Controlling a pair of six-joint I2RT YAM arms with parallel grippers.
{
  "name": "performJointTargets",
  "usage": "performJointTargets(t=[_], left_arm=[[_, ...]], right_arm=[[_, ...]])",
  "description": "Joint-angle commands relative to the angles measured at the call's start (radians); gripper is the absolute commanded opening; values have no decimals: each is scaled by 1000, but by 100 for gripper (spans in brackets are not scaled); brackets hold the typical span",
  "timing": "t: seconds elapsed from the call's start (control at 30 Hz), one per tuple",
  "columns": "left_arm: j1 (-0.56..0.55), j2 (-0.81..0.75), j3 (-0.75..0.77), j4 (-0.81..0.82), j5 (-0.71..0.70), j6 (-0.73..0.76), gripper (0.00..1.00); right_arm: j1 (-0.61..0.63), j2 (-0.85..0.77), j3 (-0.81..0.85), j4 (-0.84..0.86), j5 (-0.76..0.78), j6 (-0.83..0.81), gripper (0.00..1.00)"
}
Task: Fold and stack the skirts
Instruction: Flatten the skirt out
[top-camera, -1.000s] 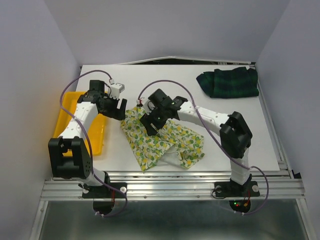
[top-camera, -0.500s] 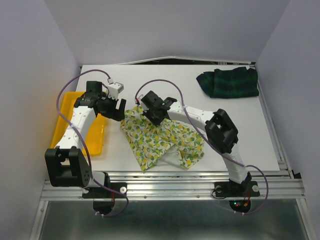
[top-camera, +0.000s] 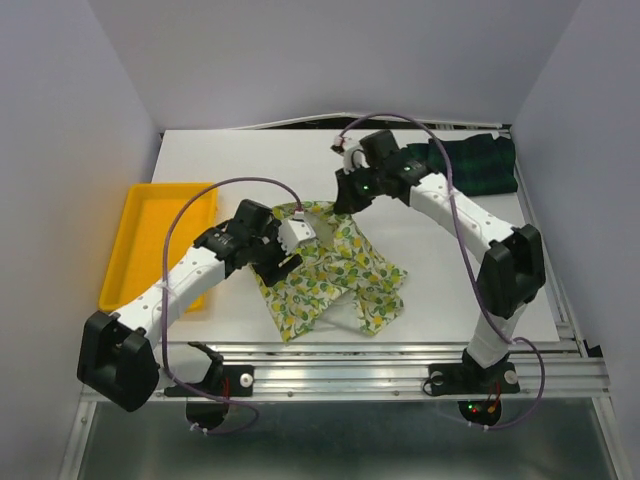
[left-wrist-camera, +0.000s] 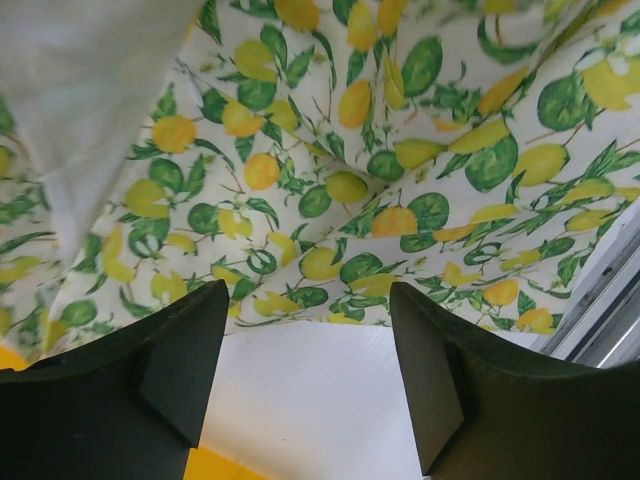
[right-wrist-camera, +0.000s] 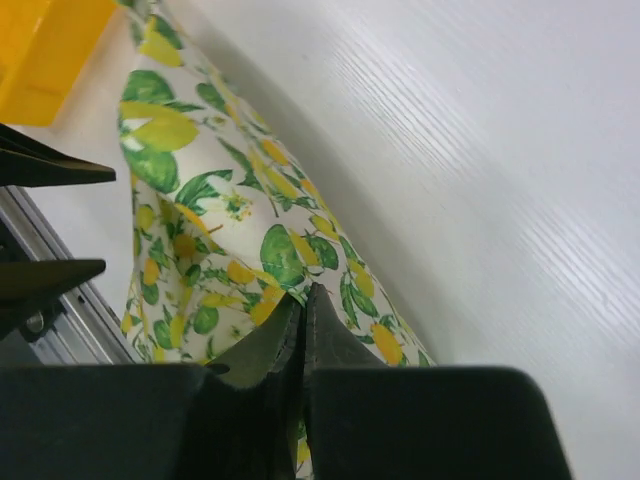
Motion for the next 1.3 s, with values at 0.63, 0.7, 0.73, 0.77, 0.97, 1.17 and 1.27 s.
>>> performJointTargets(t=[0.63, 0.7, 0.73, 0.77, 0.97, 1.17, 1.27], left_arm=[[-162, -34, -60, -23, -68, 102, 58], [-68, 15, 81, 0, -28, 24, 68], [-31, 50, 127, 4, -5, -4, 70], [5, 131, 219, 4, 59, -51, 71], [66, 398, 463, -80, 133, 72, 75], [63, 660, 730, -301, 204, 321, 75], [60, 730, 786, -298, 199, 358, 75]], right_arm=[[-373, 63, -282, -32, -438, 9, 1], [-373, 36, -275, -29, -477, 14, 1], [-373, 27, -274, -27, -483, 15, 1], [-373, 14, -274, -27, -482, 15, 1], [-373, -7, -280, -41, -439, -6, 1], [-373, 3, -275, -49, -413, -5, 1], [-373, 11, -274, -50, -405, -6, 1]])
